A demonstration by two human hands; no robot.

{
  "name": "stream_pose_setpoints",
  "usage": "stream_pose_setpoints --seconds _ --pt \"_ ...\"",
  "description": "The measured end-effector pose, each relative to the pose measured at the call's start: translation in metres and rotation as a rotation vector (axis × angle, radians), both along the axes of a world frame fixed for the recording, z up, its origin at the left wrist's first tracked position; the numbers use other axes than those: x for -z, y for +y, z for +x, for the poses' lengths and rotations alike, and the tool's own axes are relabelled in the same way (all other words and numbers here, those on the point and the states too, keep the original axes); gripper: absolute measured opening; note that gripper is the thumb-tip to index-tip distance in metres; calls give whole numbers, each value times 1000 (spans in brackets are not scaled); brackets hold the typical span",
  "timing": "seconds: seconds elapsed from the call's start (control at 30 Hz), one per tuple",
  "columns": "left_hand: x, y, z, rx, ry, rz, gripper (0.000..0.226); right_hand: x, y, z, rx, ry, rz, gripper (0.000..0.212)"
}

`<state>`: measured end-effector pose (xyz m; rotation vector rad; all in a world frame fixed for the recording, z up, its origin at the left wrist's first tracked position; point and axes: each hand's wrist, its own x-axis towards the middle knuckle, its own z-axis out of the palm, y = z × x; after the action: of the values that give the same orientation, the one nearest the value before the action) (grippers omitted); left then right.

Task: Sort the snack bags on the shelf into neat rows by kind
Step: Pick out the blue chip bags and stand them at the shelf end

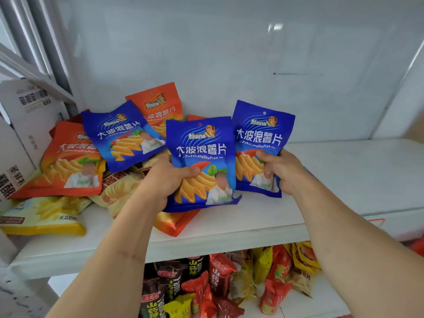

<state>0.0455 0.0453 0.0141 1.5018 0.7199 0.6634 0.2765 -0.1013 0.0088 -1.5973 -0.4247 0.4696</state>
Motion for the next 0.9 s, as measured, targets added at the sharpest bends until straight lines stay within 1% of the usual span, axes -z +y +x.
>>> stream_pose_setpoints --seconds 0.07,0.17,0.27,0.43,0.53,0.67,0.9 --pt "-2 -18 11 75 -97 -38 42 -9 -21 14 -26 -10 30 18" --pt "-4 -46 32 142 -197 -139 45 -21 -53 36 0 -13 77 19" --pt "-1 -75 61 190 -237 -195 36 -27 -87 64 31 -57 96 21" --pt "7 -135 128 258 -228 -217 34 -24 -152 119 82 -98 65 30" --pt "11 -178 176 251 -216 -251 33 -20 -197 159 99 -105 63 27" --pt "14 -236 238 281 -193 -273 29 -16 -255 214 100 -80 82 30" --pt "19 -310 338 322 -153 -297 41 3 -332 314 134 -76 55 26"
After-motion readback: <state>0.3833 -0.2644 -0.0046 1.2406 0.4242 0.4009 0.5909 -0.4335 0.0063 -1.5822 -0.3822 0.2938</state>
